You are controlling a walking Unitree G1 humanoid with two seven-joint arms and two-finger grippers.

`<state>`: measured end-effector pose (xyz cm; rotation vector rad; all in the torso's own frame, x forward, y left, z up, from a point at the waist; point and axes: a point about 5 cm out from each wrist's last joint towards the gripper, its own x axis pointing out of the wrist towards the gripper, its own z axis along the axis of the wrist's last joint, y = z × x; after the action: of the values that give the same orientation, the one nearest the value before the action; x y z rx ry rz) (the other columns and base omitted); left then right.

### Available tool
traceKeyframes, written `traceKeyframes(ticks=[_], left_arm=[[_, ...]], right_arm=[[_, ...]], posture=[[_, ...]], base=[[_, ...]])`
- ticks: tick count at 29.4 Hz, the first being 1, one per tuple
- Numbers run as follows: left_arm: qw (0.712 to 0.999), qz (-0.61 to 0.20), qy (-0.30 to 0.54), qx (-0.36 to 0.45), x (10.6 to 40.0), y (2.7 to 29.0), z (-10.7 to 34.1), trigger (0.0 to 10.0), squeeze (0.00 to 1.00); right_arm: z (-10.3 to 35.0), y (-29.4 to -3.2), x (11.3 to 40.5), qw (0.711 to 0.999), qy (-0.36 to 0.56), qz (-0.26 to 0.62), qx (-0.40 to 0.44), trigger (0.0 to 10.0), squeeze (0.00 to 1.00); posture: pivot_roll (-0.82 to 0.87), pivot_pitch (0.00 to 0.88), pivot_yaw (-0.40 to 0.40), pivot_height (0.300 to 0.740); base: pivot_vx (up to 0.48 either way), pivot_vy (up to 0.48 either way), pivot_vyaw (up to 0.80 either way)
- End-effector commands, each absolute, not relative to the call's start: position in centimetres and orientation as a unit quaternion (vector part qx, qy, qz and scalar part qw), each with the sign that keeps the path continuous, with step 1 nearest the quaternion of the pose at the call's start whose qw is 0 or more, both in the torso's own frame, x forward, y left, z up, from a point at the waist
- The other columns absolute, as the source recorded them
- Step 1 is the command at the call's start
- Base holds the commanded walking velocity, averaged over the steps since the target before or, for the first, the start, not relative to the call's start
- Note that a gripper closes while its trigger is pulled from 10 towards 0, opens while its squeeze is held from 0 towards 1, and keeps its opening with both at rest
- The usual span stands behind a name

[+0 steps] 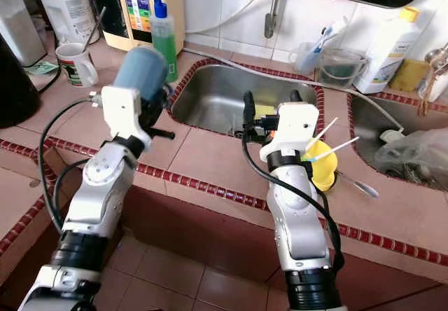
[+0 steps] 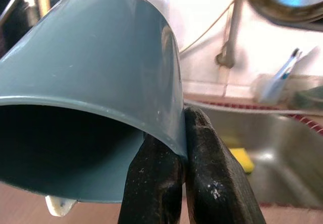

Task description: Kitchen organization

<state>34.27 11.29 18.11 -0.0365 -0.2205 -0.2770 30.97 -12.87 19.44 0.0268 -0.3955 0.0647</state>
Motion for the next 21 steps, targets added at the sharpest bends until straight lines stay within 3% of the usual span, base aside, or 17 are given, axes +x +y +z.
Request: traceKeyframes(ticks=[1, 16, 21], left_arm=[[0.980, -0.142, -0.141, 0.003, 33.83, 10.99, 19.07, 10.0, 0.00], [0.977, -0.143, -0.160, 0.008, 33.28, 11.51, 19.26, 10.0, 0.00], [0.978, -0.146, -0.149, 0.008, 33.24, 11.44, 19.00, 10.0, 0.00]], right_arm=[[18.88, -13.34, 30.90, 0.981, -0.194, 0.015, 0.007, 10.0, 0.00], [18.35, -13.80, 31.09, 0.982, -0.188, 0.020, -0.011, 10.0, 0.00], [18.25, -14.24, 31.32, 0.984, -0.180, 0.013, -0.006, 10.0, 0.00]], posture=[[0.03, 0.012, -0.031, 0.740], [0.04, 0.020, -0.058, 0.740], [0.03, 0.009, -0.052, 0.740]], base=[[0.000, 0.000, 0.00], [0.000, 0.000, 0.00], [0.000, 0.000, -0.77]])
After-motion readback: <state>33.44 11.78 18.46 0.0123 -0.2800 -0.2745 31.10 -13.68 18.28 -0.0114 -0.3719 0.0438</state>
